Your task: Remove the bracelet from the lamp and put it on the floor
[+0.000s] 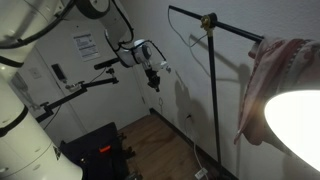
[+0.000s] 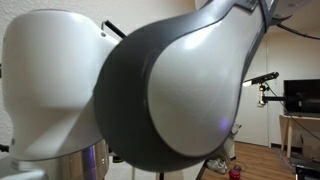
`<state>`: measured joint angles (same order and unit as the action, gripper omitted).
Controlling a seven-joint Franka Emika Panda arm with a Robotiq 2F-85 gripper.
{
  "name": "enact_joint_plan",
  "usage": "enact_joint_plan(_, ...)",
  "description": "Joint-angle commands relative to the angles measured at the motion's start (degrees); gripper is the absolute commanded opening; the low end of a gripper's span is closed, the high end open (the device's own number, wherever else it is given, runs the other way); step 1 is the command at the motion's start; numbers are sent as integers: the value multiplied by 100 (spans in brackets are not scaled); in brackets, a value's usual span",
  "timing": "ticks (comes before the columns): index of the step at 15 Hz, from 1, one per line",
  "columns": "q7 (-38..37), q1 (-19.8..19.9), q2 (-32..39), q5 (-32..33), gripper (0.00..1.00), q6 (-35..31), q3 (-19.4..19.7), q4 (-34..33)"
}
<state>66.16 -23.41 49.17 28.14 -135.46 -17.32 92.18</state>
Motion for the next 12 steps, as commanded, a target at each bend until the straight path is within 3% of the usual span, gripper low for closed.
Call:
enact_joint_plan(1,41,-47,2,-73,1,-58,66,-11)
enact_joint_plan(12,112,125,137,-126,0,-79,154,-18)
